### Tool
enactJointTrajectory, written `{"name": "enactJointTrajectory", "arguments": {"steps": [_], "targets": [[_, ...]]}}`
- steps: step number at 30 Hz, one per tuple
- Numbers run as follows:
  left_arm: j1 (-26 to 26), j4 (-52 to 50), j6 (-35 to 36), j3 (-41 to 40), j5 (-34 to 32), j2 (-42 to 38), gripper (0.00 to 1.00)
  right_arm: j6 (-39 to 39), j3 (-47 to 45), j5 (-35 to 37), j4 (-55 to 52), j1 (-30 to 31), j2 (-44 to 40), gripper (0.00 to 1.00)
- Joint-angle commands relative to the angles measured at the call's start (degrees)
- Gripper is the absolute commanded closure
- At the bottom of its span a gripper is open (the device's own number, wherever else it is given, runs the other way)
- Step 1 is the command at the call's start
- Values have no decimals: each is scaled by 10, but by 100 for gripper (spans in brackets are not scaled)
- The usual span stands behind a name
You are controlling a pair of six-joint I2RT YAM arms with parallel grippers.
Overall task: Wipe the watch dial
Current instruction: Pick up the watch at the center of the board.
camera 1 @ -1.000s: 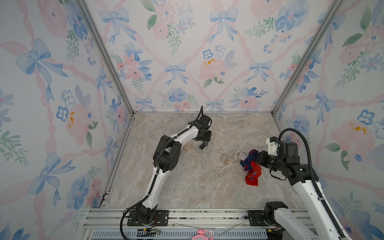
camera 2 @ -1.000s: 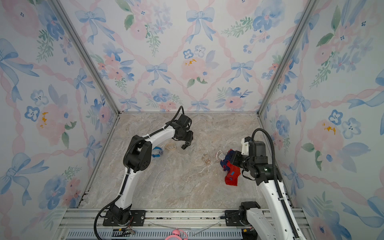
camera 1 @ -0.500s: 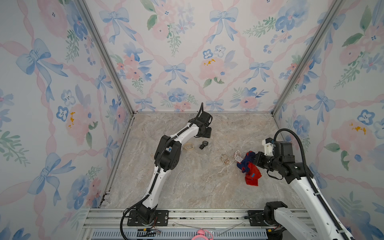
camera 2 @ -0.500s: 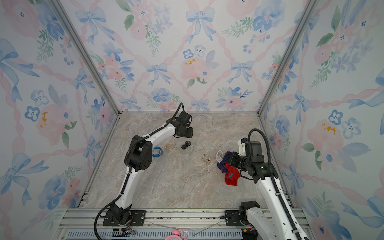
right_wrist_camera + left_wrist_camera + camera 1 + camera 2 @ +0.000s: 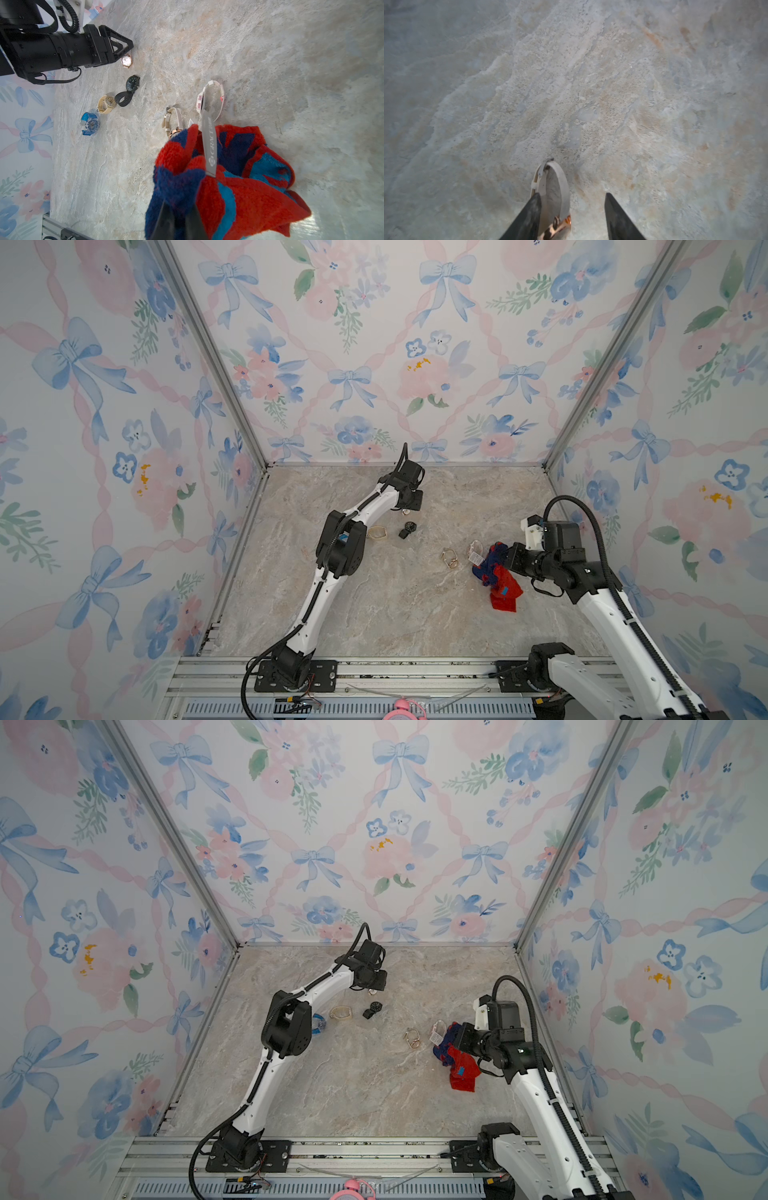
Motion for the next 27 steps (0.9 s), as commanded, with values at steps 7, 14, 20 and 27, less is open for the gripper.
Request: {"name": "enactJointTrajectory", "arguments": {"steps": [7, 14, 20, 27], "targets": [[2, -10, 6, 50, 6, 37, 57, -1, -6, -6, 16, 6, 7, 100], [2, -21, 3, 49, -3, 49, 63, -2, -3, -10, 25, 6, 19, 100], [2, -21, -1, 49, -4, 52, 68, -1, -8, -12, 32, 6, 21, 100], [2, -21, -5, 62, 1, 65, 70, 1, -12, -11, 36, 6, 20, 100]]}}
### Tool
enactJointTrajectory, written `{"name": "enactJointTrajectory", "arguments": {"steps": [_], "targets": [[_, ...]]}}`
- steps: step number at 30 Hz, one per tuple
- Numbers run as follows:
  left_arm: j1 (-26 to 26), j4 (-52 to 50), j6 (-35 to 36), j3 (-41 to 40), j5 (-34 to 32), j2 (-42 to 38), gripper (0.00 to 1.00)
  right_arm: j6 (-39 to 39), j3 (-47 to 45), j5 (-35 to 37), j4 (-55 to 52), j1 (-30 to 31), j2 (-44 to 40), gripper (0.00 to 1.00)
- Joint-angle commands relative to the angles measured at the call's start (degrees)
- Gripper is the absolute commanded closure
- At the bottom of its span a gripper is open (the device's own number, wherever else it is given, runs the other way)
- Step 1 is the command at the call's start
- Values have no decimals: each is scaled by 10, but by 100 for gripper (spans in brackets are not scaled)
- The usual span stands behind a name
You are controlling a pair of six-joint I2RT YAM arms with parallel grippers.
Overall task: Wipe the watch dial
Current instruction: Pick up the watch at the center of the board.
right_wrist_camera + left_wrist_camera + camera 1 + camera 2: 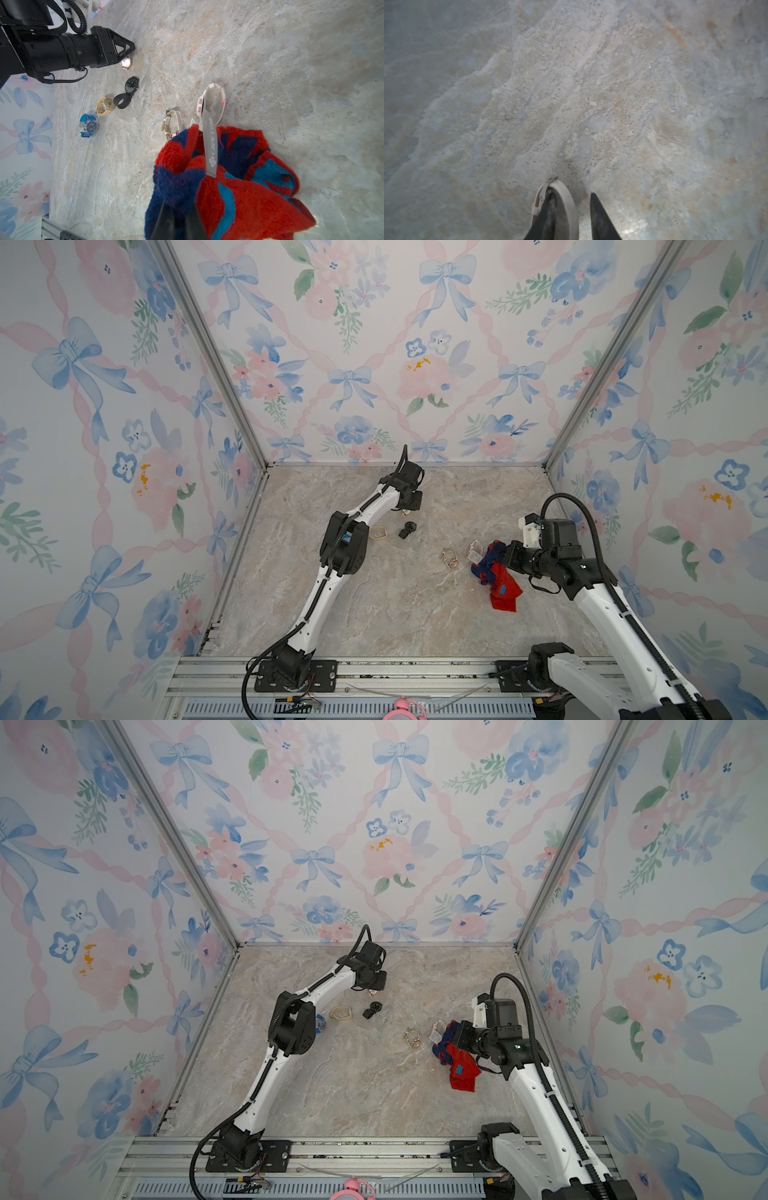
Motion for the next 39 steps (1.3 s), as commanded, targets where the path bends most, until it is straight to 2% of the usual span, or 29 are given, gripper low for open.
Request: {"name": "enactJointTrajectory", "arguments": {"steps": [1, 9, 14, 21, 25, 32, 39], "targets": [[0, -9, -7, 21, 5, 27, 71, 1, -7, -9, 11, 6, -1, 100], [5, -8, -44, 56, 31, 56, 77, 2, -11, -7, 15, 6, -1, 100], [6, -8, -66, 62, 49, 60, 91, 3, -14, -8, 19, 9, 1, 100], [8, -6, -101, 60, 92, 37, 94, 0, -14, -4, 20, 16, -3, 100], [6, -6, -117, 54, 131, 4, 100, -10, -5, 27, 13, 49, -7, 100], [-8, 25, -121, -42, 164, -127, 100, -10, 17, 72, -8, 86, -20, 100], [-13, 126, -162, -250, 214, -308, 100, -15, 51, 110, -72, 84, -70, 100]]}}
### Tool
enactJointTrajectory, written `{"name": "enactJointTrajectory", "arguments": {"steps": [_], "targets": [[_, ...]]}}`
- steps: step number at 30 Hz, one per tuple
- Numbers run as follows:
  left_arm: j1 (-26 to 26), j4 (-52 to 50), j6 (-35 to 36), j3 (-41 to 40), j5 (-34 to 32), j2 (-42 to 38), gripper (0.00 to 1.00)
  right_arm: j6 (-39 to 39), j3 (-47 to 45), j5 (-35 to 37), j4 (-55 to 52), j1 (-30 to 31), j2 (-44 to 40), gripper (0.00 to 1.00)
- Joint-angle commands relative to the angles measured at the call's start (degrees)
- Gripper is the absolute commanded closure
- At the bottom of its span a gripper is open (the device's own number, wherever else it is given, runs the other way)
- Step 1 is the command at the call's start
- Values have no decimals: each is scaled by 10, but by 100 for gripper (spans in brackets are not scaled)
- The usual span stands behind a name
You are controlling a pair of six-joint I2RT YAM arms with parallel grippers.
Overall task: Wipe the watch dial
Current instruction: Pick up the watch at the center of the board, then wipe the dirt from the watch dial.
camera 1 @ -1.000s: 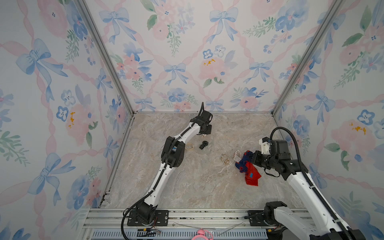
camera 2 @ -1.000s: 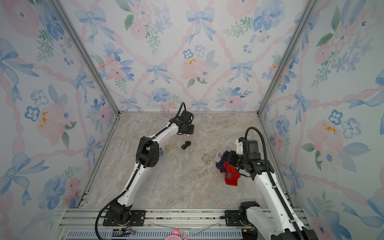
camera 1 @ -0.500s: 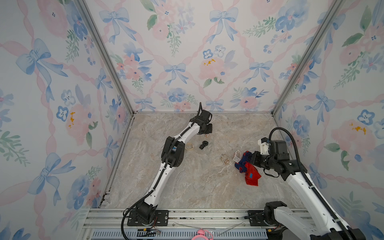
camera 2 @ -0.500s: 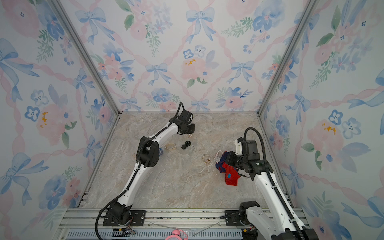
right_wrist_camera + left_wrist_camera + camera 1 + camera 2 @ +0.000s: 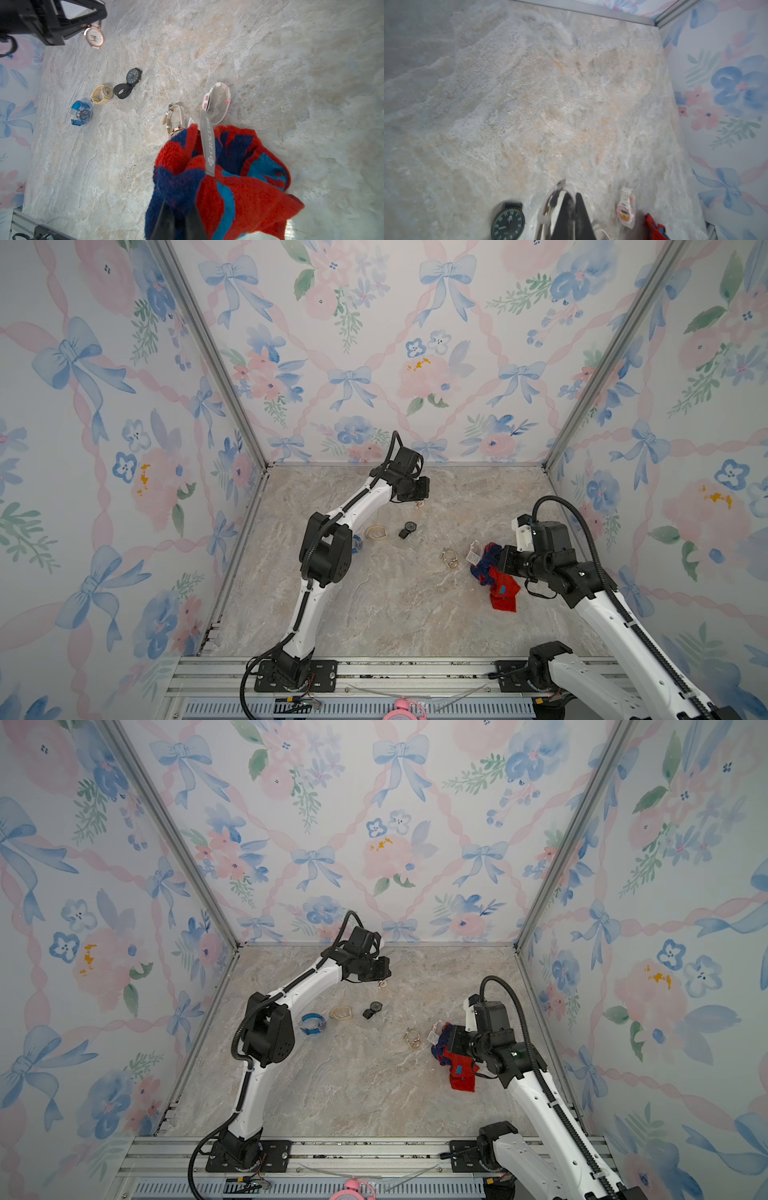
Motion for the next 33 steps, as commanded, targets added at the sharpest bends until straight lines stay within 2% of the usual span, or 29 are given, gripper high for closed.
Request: {"name": "enactJointTrajectory", "arguments": {"steps": [1, 6, 10, 13, 17, 22, 27, 33], "targets": [[-1, 68, -38, -93, 41, -87, 100, -8, 42, 31, -48, 2, -37, 100], [-1, 152, -96, -251, 50, -218, 100, -24, 108, 51, -111, 2, -59, 100], [-3, 253, -179, -401, 51, -323, 100, -24, 142, 39, -139, 9, -72, 100], [-15, 339, -249, -514, 37, -397, 100, -16, 123, -6, -113, 30, -81, 100], [-64, 414, -313, -642, -31, -477, 100, 28, 56, -20, -51, 91, -92, 100], [-131, 468, -377, -749, -88, -529, 100, 84, -13, 17, 15, 185, -94, 100], [-179, 532, -451, -832, -169, -589, 100, 101, -35, 103, 50, 292, -74, 100], [-213, 551, -440, -856, -253, -612, 100, 146, -73, 140, 157, 362, -22, 100]]}}
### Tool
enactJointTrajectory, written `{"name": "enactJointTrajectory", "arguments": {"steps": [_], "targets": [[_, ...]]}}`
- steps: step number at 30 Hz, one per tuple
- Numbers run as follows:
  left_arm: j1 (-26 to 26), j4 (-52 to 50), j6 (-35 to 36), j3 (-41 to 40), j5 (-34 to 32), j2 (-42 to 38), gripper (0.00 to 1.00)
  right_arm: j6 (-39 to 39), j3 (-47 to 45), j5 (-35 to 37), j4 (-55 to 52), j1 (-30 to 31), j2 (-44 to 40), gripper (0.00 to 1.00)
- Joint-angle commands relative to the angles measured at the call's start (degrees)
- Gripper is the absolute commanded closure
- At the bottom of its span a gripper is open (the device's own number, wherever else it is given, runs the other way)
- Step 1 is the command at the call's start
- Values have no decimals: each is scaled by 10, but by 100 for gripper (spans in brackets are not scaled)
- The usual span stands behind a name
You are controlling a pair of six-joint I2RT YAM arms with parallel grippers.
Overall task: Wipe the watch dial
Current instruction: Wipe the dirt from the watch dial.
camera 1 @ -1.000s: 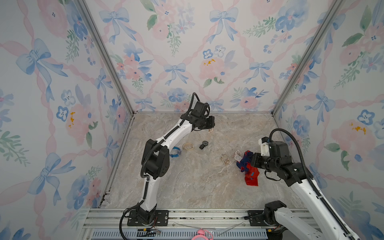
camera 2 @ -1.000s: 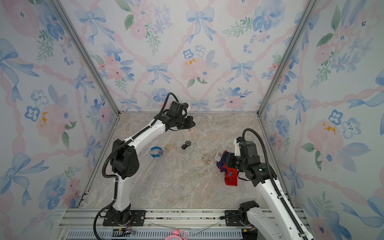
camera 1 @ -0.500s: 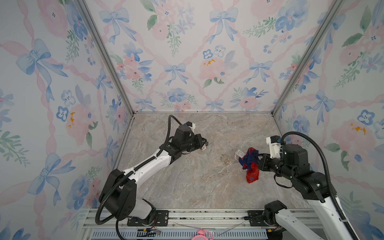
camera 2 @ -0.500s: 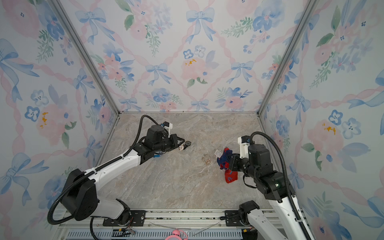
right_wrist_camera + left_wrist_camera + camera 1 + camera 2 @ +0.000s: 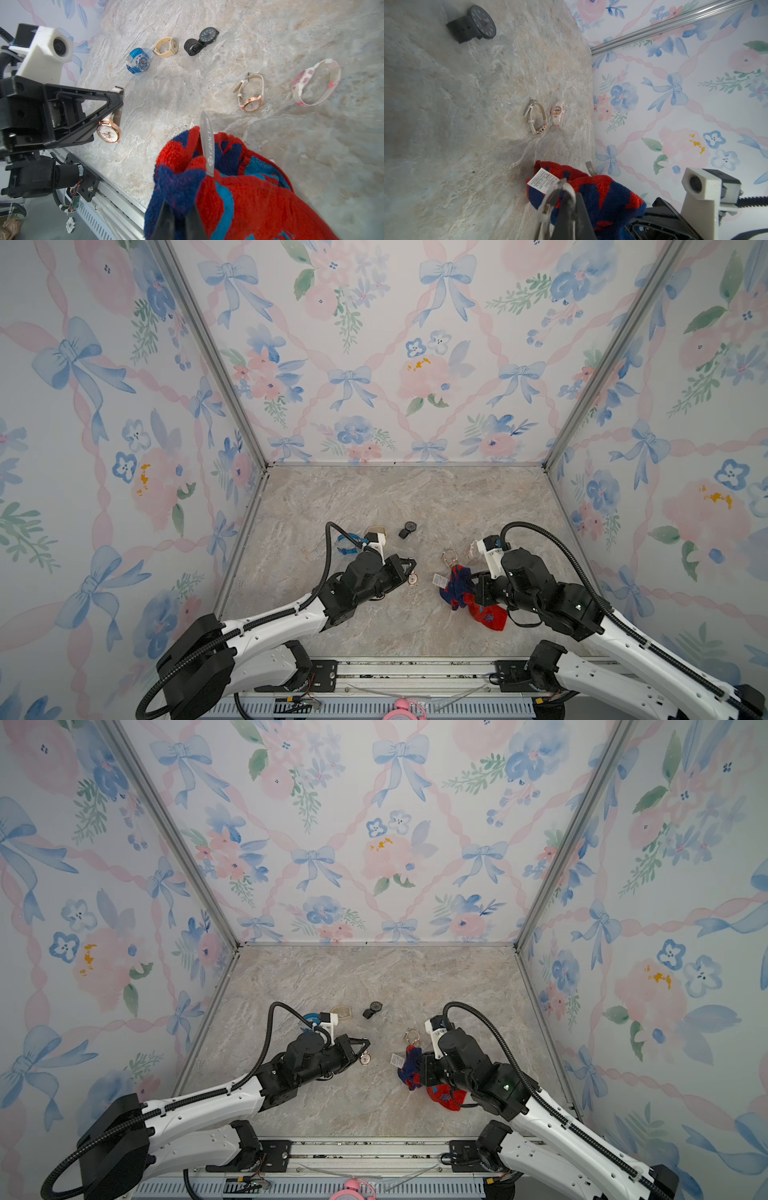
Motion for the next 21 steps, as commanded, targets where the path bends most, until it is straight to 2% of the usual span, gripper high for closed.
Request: {"name": "enactJointTrajectory", "arguments": {"steps": [1, 5, 13, 21], "targets": [[-8, 77, -6, -19, -69, -4, 100, 35, -23, 38, 105, 30, 39, 100], [-7, 138, -1, -43, -77, 28, 100, 38, -10, 46, 161, 53, 104, 100], [-7, 139, 14, -21, -75, 72, 100, 40, 35, 31, 211, 79, 190, 100], [-11, 139, -15, -25, -79, 81, 100, 41, 51, 30, 223, 89, 218, 100]]}}
